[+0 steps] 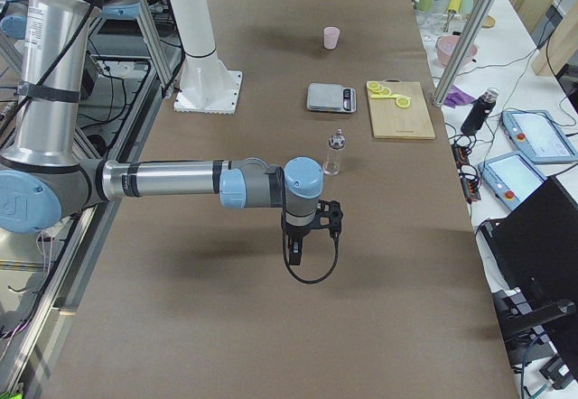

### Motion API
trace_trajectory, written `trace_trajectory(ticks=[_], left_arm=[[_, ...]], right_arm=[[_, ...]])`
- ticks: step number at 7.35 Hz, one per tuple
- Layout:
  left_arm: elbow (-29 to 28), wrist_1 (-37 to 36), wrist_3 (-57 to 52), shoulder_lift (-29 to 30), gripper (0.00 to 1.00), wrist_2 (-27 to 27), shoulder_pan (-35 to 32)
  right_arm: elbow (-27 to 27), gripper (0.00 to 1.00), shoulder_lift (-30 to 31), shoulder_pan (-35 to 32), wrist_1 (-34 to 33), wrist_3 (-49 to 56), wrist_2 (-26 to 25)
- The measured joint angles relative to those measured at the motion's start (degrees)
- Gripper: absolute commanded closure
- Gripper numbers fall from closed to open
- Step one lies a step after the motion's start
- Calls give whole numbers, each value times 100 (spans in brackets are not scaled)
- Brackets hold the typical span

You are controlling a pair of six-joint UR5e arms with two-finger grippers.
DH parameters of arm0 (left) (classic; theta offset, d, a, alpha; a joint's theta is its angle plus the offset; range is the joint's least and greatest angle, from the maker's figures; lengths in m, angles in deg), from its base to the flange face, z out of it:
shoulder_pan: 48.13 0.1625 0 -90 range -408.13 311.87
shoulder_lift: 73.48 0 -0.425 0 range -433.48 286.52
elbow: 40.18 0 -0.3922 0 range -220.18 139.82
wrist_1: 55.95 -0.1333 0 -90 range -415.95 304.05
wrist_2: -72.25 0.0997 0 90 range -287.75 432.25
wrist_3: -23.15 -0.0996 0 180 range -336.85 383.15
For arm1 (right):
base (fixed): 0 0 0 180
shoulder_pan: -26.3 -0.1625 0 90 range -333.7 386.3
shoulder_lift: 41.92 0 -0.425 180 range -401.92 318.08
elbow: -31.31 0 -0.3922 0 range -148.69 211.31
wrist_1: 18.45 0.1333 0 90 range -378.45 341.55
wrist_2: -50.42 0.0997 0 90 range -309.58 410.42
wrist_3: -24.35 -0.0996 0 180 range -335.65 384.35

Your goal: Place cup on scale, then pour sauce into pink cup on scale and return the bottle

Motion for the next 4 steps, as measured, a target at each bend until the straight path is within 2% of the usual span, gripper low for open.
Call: trace_trajectory(ticks=[4], left_arm=[[162, 20, 8, 40, 2, -2, 16]], right_arm=[[88, 0, -17, 3, -6, -8, 8]])
